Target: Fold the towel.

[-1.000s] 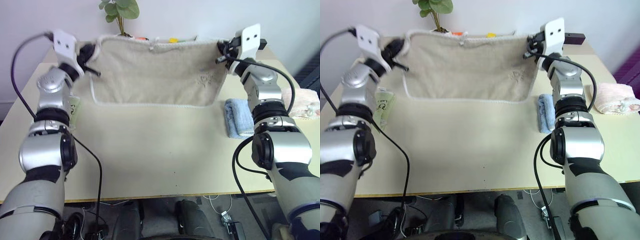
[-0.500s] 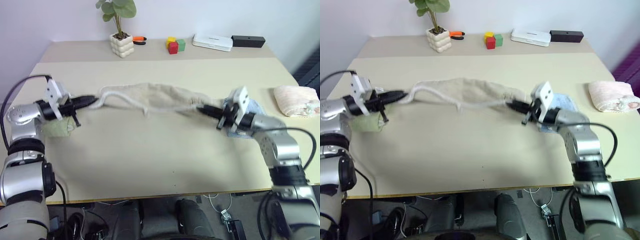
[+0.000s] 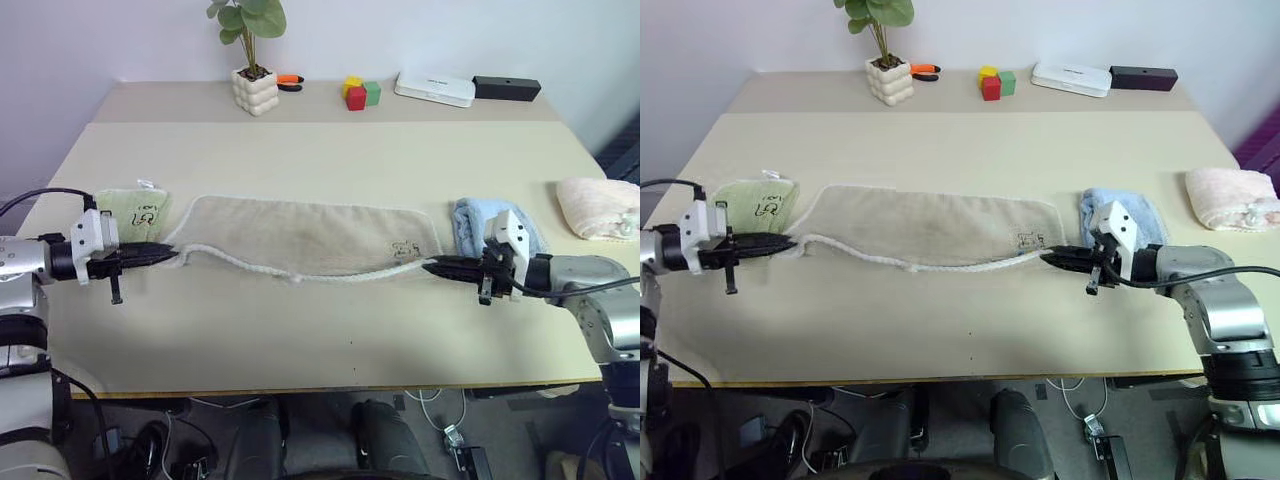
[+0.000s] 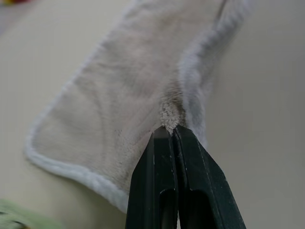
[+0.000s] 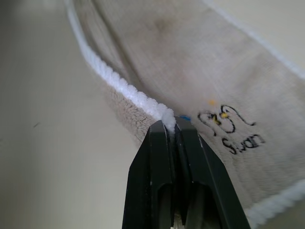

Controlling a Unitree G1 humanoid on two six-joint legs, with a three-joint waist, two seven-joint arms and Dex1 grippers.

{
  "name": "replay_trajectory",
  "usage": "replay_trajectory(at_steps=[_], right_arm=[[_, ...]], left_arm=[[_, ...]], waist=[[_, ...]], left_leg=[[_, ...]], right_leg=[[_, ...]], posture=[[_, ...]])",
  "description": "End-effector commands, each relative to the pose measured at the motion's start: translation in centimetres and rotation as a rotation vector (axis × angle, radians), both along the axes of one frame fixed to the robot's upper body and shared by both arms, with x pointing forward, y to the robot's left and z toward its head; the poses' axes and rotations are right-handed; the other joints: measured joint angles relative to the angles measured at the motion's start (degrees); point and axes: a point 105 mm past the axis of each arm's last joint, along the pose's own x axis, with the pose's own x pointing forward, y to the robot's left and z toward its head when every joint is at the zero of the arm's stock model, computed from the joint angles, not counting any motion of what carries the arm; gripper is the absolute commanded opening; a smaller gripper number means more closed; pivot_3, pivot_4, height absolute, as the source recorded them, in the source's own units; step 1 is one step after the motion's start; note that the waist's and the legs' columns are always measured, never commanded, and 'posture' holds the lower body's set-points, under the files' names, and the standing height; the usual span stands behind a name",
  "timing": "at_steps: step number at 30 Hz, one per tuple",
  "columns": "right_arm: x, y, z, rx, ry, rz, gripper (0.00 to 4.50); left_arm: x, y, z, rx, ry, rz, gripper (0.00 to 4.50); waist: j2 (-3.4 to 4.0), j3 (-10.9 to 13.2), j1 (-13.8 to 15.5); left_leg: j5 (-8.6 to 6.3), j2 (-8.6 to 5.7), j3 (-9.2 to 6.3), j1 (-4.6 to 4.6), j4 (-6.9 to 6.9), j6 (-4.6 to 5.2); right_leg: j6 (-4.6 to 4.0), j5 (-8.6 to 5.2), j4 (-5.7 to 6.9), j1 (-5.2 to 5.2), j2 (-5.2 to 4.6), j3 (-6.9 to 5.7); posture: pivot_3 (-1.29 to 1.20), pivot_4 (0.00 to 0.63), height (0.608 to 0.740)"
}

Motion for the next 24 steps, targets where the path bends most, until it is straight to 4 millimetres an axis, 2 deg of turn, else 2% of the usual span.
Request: replay_trajectory(at_steps=[1,4,9,16,19,24], right_arm=[[-1.3,0.3,0.0,-0.023,-0.022,0.064,0.04],[-1.7,0.2,-0.2,-0.049,-0.057,0.085,0.04],[-2.3,-0.2,-0.2,-0.049,-0.050,0.092,0.04],[-3.7,-2.4,0.3,-0.074,-0.013,0.096,0.04],[-4.4,-2.4,0.4,-0.050,0.012,0.124,0.04],[-2.9,-2.4,0.8,-0.043,-0.054,0.083,0.04]], left_arm=[[-1.1,-0.4,-0.3,-0.008,0.028,-0.035,0.00],[-2.0,0.0,-1.3,0.032,0.058,-0.045,0.00],[-2.8,0.3,-1.0,0.015,0.088,-0.041,0.00],[-4.4,1.8,-1.2,0.050,0.131,-0.011,0.00],[-4.7,1.7,-1.3,0.028,0.145,-0.013,0.00],[-3.5,0.9,-0.1,-0.066,0.108,-0.005,0.00]], waist=[[0.00,0.00,0.23],[-0.02,0.01,0.30],[-0.02,0.01,0.37],[-0.01,0.00,0.36],[-0.01,0.01,0.38],[-0.01,0.01,0.39]], left_leg=[[0.00,0.00,0.00,-0.01,0.01,0.00],[-0.01,0.00,-0.01,-0.02,0.23,0.01],[-0.06,0.01,-0.04,-0.04,0.40,0.09],[-0.09,0.01,-0.02,-0.02,0.43,0.15],[-0.10,0.02,-0.02,-0.03,0.43,0.16],[-0.10,0.02,-0.03,-0.03,0.48,0.16]], right_leg=[[0.00,0.00,0.00,0.00,0.00,0.00],[-0.01,0.00,0.14,0.00,0.00,0.00],[-0.02,-0.01,0.27,0.01,-0.01,0.00],[-0.06,-0.03,0.28,0.02,-0.01,0.00],[-0.16,-0.09,0.28,0.02,-0.02,0.01],[-0.12,-0.07,0.32,0.02,-0.01,0.00]], posture=[[0.00,0.150,0.735],[0.00,0.150,0.735],[0.00,0.150,0.735],[0.00,0.150,0.735],[0.00,0.150,0.735],[0.00,0.150,0.735]])
